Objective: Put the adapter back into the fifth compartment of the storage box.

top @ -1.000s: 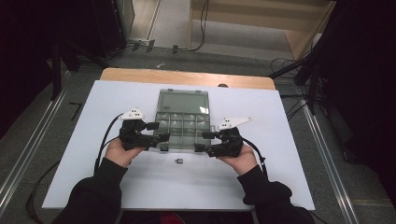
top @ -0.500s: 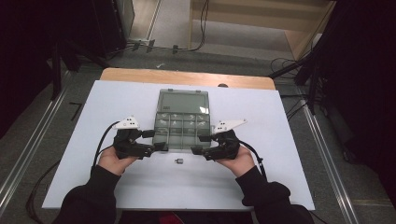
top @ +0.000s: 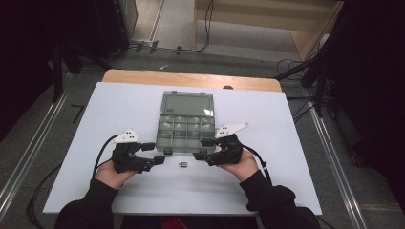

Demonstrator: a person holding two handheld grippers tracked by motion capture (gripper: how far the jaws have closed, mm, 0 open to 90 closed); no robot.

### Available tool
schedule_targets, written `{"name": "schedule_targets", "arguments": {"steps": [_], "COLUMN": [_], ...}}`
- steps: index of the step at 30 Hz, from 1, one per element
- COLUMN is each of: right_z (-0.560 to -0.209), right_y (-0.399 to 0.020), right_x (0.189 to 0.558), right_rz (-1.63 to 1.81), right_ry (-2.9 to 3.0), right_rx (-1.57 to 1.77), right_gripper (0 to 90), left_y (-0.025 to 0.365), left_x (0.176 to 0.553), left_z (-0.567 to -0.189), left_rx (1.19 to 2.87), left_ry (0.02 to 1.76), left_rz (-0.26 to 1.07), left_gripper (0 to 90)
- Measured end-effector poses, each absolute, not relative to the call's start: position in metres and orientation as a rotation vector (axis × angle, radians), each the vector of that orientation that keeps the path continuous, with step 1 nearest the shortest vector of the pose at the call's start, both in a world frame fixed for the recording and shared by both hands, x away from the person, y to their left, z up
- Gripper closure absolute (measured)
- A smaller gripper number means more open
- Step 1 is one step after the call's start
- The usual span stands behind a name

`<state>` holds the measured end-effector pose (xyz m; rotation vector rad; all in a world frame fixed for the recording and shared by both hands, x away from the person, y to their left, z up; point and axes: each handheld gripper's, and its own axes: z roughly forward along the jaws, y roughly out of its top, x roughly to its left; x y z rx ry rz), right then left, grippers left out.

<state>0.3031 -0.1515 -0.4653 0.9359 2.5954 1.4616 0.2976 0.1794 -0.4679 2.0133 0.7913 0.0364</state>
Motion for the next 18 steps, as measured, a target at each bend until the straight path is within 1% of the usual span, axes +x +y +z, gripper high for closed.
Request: {"name": "schedule_targets", "arguments": {"steps": [18], "right_z": [-0.472], "right_y": [-0.135], "right_x": [0.305], "right_rz": [1.437], "right_ry": [2.648], "right_rx": [0.884], "right_gripper": [35.8], "left_y": [0.188], "left_x": [0.282], "left_z": [-0.477], "left_rx": [2.020], "left_ry": [0.792], "left_rz": [0.032], "left_gripper": [27.1]}}
